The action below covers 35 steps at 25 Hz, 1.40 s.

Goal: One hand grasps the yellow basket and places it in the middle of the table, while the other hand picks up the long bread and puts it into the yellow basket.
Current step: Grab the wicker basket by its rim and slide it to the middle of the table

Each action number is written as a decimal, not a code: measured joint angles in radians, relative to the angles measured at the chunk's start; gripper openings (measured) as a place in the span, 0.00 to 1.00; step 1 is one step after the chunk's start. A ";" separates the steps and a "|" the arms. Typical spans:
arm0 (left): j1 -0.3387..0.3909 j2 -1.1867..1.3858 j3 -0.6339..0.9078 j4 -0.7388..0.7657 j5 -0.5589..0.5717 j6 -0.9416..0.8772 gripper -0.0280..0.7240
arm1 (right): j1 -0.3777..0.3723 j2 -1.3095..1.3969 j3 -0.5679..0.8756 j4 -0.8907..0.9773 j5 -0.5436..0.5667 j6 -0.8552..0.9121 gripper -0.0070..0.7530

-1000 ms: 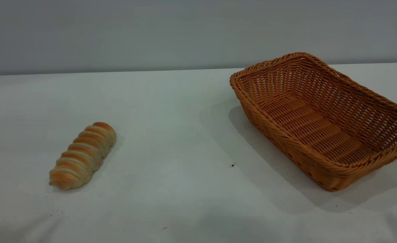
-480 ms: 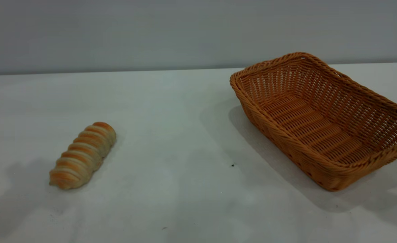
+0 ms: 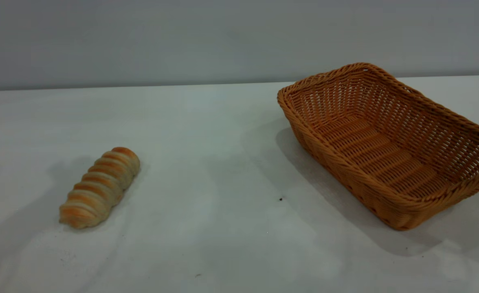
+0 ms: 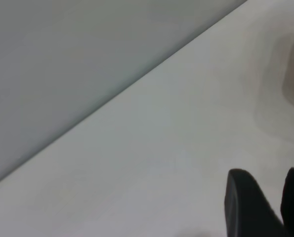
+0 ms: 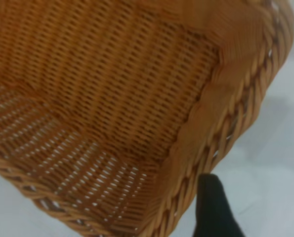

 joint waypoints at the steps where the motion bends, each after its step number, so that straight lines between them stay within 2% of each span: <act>1: -0.005 0.007 -0.008 -0.001 -0.008 0.004 0.35 | 0.000 0.012 0.000 0.013 -0.006 -0.014 0.66; 7: -0.011 0.027 -0.042 -0.012 -0.023 0.012 0.35 | 0.000 0.060 -0.009 0.102 -0.036 -0.069 0.66; 22: -0.013 0.058 -0.052 -0.013 -0.039 0.015 0.35 | 0.000 0.189 -0.042 0.346 -0.029 -0.306 0.66; 29: -0.013 0.058 -0.056 -0.013 -0.049 0.016 0.35 | 0.000 0.230 -0.044 0.547 -0.030 -0.487 0.66; 35: -0.013 0.058 -0.056 -0.014 -0.049 0.017 0.35 | 0.000 0.285 -0.047 0.780 -0.015 -0.723 0.66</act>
